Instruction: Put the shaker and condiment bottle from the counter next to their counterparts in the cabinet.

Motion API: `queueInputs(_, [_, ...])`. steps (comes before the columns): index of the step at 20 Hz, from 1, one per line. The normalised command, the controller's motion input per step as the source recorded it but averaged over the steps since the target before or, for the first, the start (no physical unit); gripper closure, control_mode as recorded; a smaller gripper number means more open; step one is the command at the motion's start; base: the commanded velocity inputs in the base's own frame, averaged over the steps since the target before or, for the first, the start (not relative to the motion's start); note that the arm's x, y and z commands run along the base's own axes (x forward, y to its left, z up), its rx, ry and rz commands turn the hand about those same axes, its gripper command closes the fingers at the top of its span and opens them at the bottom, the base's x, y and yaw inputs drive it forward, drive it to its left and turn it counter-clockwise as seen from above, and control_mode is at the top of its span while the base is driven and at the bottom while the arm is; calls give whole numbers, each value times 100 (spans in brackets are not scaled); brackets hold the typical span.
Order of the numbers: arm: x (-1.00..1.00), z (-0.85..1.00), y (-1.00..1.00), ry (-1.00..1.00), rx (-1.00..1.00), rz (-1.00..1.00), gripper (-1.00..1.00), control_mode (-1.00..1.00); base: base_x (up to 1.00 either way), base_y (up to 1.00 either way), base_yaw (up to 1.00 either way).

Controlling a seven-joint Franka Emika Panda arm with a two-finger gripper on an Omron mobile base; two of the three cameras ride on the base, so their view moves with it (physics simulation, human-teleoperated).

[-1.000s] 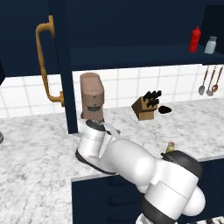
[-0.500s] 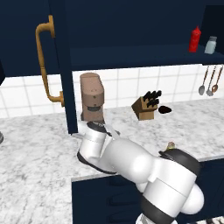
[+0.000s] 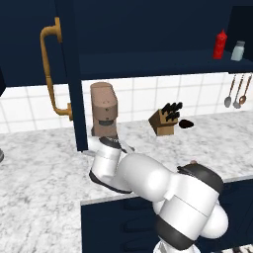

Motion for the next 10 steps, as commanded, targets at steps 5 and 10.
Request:
queueInputs(5, [12, -16, 0, 0, 0, 2, -100, -100, 0, 0, 0])
queueInputs(10, [11, -12, 0, 0, 0, 2, -100, -100, 0, 0, 0])
